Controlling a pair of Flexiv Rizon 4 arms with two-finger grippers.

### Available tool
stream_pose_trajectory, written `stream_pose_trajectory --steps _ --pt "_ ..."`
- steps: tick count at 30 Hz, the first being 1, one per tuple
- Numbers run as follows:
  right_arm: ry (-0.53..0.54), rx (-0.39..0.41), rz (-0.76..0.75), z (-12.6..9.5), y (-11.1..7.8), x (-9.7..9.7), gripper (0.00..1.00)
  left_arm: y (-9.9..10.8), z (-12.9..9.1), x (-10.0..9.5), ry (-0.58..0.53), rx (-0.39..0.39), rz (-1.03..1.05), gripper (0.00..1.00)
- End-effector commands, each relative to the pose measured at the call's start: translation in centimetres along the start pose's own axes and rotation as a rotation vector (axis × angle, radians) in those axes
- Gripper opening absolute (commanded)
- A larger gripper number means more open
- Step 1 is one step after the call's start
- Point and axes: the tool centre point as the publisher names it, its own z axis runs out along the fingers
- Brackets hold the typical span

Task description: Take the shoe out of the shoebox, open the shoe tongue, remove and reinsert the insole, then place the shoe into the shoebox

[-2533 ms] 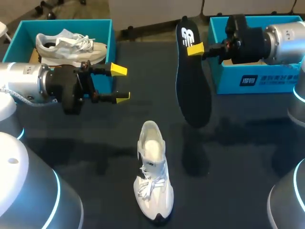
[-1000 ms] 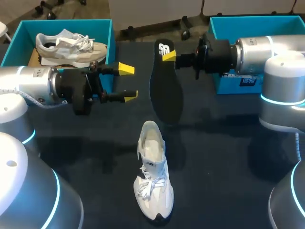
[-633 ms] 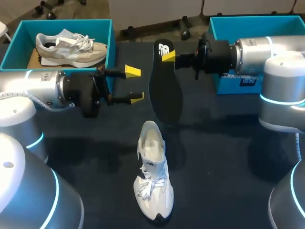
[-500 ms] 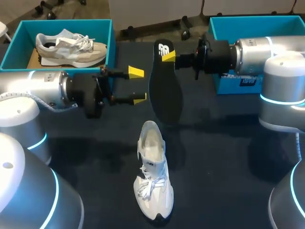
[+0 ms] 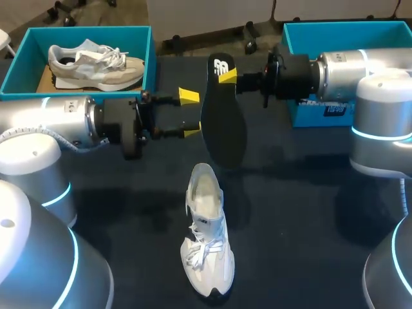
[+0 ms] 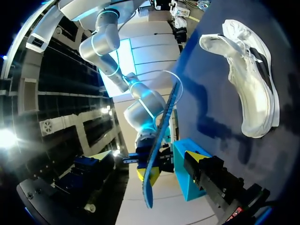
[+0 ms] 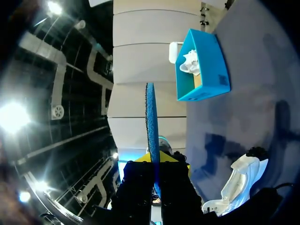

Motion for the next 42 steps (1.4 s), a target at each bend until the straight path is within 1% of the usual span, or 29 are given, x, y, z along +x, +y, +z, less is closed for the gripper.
stream_pose_trajectory --steps 1,2,9,13,14,15,17,21,22,25,29,31,33,34,39,42 --pt "-0.001 -0.001 0.0 0.2 0.1 0.0 0.0 -0.5 0.8 -0.4 0.012 -0.022 0.021 1.0" --pt "-0.001 -0.001 0.0 0.2 0.1 0.0 0.0 -0.5 1.0 -0.5 0.022 -0.032 0.041 1.0" --pt "-0.001 -0.001 0.0 0.2 0.1 0.0 0.0 0.5 2.4 -0.1 0.018 -0.032 0.072 1.0" --pt "-0.001 -0.001 0.0 0.2 0.1 0.0 0.0 1.0 2.4 -0.2 0.018 -0.03 0.089 1.0" --pt "-0.001 -0.001 0.0 0.2 0.1 0.0 0.0 1.2 2.2 -0.3 0.016 -0.028 0.093 0.98" --pt "-0.001 -0.001 0.0 0.2 0.1 0.0 0.0 1.3 2.1 -0.3 0.017 -0.033 0.105 0.88" --pt "-0.001 -0.001 0.0 0.2 0.1 0.0 0.0 1.6 1.8 -0.4 0.016 -0.031 0.106 0.84" --pt "-0.001 -0.001 0.0 0.2 0.1 0.0 0.0 2.2 1.9 -0.3 0.022 -0.03 0.122 0.8" --pt "-0.001 -0.001 0.0 0.2 0.1 0.0 0.0 2.3 1.9 -0.3 0.022 -0.027 0.119 0.84" --pt "-0.001 -0.001 0.0 0.2 0.1 0.0 0.0 2.2 2.1 -0.5 0.026 -0.014 0.134 0.83" --pt "-0.001 -0.001 0.0 0.2 0.1 0.0 0.0 2.2 2.5 -0.6 0.026 -0.004 0.142 0.71" --pt "-0.001 -0.001 0.0 0.2 0.1 0.0 0.0 2.2 2.8 -0.8 0.018 0.001 0.143 0.71" --pt "-0.001 -0.001 0.0 0.2 0.1 0.0 0.0 2.2 2.8 -0.9 0.015 0.0 0.145 0.56" --pt "-0.001 -0.001 0.0 0.2 0.1 0.0 0.0 2.2 2.8 -1.0 0.011 0.001 0.143 0.52" --pt "-0.001 -0.001 0.0 0.2 0.1 0.0 0.0 2.2 3.0 -1.1 0.003 0.01 0.137 0.49" --pt "-0.001 -0.001 0.0 0.2 0.1 0.0 0.0 1.7 3.5 -1.1 0.002 0.03 0.132 0.48"
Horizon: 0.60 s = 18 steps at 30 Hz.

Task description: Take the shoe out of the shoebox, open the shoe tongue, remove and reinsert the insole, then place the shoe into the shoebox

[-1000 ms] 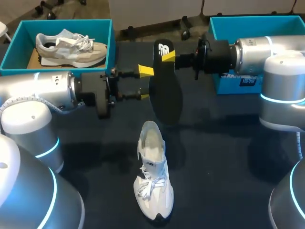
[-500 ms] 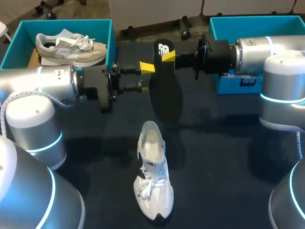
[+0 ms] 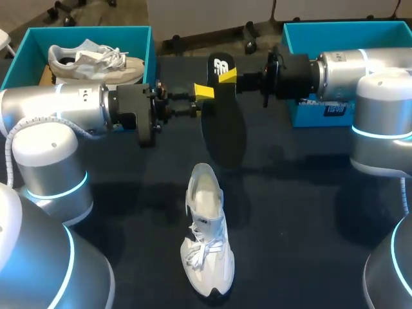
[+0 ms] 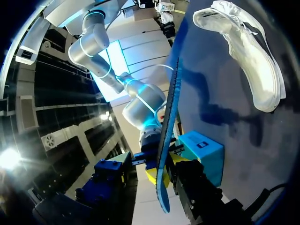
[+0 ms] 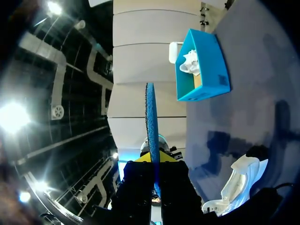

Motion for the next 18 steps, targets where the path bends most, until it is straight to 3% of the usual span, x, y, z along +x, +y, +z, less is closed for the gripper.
stream_pose_trajectory --steps 1,10,16,18 --pt "-0.001 -0.001 0.0 0.1 0.0 0.0 0.0 -0.1 0.6 0.1 -0.001 0.019 -0.001 0.47" --pt "-0.001 -0.001 0.0 0.1 0.0 0.0 0.0 0.0 1.1 0.2 -0.004 0.008 -0.042 0.36" --pt "-0.001 -0.001 0.0 0.1 0.0 0.0 0.0 -0.1 1.6 0.1 -0.001 0.004 -0.068 0.34" --pt "-0.001 -0.001 0.0 0.1 0.0 0.0 0.0 0.0 1.7 0.0 -0.001 0.002 -0.073 0.28"
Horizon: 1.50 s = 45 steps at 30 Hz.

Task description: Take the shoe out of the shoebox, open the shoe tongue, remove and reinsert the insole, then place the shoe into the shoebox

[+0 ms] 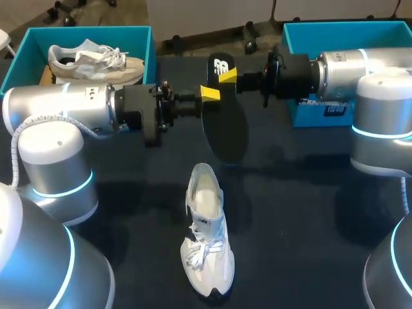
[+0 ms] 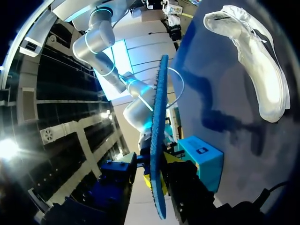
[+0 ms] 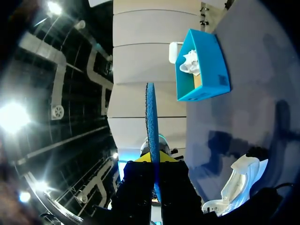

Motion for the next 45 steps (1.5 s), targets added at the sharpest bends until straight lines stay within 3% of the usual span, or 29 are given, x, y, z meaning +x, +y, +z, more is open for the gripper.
stream_pose_trajectory --steps 1,4,5,6,15,16,17,18,26,45 --pt "-0.001 -0.001 -0.001 0.1 0.0 0.0 0.0 0.1 0.7 -0.1 0.0 -0.007 -0.006 0.27" --pt "-0.001 -0.001 -0.001 0.1 0.0 0.0 0.0 0.1 0.7 -0.1 0.002 -0.012 -0.014 0.18" --pt "-0.001 -0.001 -0.001 0.1 0.0 0.0 0.0 0.1 0.7 -0.1 0.003 -0.013 -0.016 0.12" --pt "-0.001 -0.001 -0.001 0.1 0.0 0.0 0.0 0.1 0.8 -0.1 0.004 -0.013 -0.017 0.0" --pt "-0.001 -0.001 -0.001 0.1 0.0 0.0 0.0 0.2 0.8 0.3 -0.006 -0.008 -0.011 0.0" --pt "0.004 -0.005 -0.025 0.2 0.0 0.1 0.17 0.2 0.7 0.3 -0.008 -0.007 -0.009 0.0" --pt "0.001 -0.006 -0.041 0.2 0.0 0.2 0.43 0.2 0.6 0.3 -0.011 -0.006 -0.007 0.0" --pt "-0.003 -0.011 -0.065 0.1 0.1 0.4 1.0 0.2 0.4 0.4 -0.013 -0.004 -0.008 0.0" --pt "-0.063 -0.034 -0.211 -2.0 -0.9 0.9 1.0 -0.1 -1.5 0.7 -0.017 0.001 -0.009 0.0" --pt "-0.086 0.02 -0.245 -4.5 -2.7 -0.2 1.0 -1.6 -6.7 1.1 -0.004 -0.024 -0.039 0.0"
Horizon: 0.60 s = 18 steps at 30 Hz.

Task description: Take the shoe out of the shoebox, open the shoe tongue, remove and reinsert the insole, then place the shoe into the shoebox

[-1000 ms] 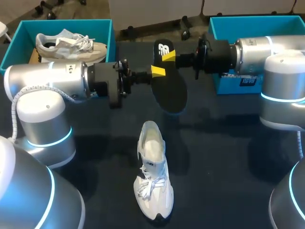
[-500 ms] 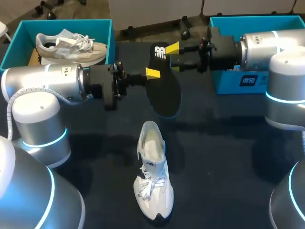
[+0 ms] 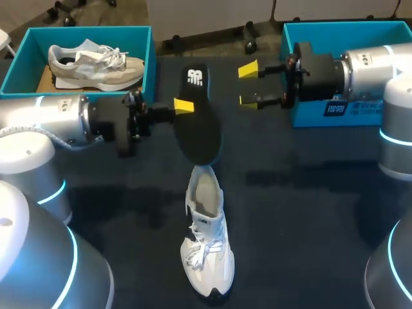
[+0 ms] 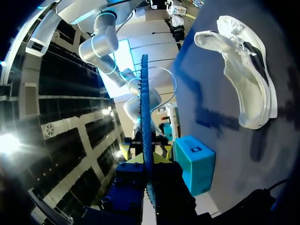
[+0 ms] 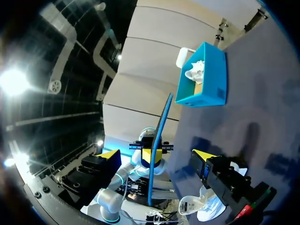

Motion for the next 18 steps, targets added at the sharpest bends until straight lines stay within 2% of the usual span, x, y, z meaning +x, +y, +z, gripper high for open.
stream_pose_trajectory --steps 1,11,16,18 --pt "-0.008 0.011 -0.011 -0.6 -0.4 0.0 1.0 -0.8 -1.5 -0.2 0.008 -0.004 -0.012 0.0" --pt "-0.073 0.035 -0.033 -2.0 -1.8 -0.1 1.0 -2.5 -3.9 -0.8 0.029 0.001 -0.11 0.0" --pt "-0.073 0.035 -0.033 -2.0 -1.8 -0.1 1.0 -2.0 -4.4 -1.1 0.077 0.022 -0.438 0.0" --pt "-0.073 0.035 -0.033 -2.0 -1.8 -0.1 1.0 -1.5 -4.5 -1.3 0.072 0.079 -0.618 0.0"
